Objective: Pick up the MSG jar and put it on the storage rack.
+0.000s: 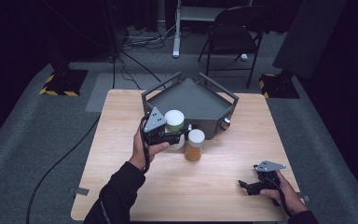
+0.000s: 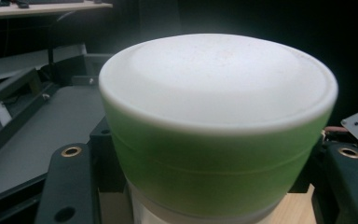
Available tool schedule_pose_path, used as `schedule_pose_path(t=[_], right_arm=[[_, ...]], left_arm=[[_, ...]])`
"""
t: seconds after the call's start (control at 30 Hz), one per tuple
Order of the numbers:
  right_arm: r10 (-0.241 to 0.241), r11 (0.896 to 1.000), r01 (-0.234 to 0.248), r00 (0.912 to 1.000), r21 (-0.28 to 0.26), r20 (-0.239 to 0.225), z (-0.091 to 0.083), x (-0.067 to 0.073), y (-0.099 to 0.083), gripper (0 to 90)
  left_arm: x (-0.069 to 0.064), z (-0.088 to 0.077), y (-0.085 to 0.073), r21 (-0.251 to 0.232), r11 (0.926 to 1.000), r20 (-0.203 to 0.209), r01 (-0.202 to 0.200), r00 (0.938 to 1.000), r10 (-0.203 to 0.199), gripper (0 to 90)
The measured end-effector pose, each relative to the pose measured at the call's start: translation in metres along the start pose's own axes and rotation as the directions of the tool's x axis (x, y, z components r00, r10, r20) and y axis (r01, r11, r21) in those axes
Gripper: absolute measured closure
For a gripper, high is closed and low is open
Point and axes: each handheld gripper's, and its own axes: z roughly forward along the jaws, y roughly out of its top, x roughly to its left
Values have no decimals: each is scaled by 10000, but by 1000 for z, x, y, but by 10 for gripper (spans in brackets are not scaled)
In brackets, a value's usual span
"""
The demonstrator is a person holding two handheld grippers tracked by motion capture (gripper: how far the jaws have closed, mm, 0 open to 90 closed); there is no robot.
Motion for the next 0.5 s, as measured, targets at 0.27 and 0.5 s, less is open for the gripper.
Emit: schedule_pose_path(t=[0.27,0.5], right_arm=[[3,10000,-3,10000,-1,-1,0,0,0,1],[13,10000,-13,10000,-1,-4,0,0,0,1]], left_arm=[[5,7,15,22,9999,-129,-139,9998,140,340],[12,13,23,-15,10000,-233,-7,9997,7,340]])
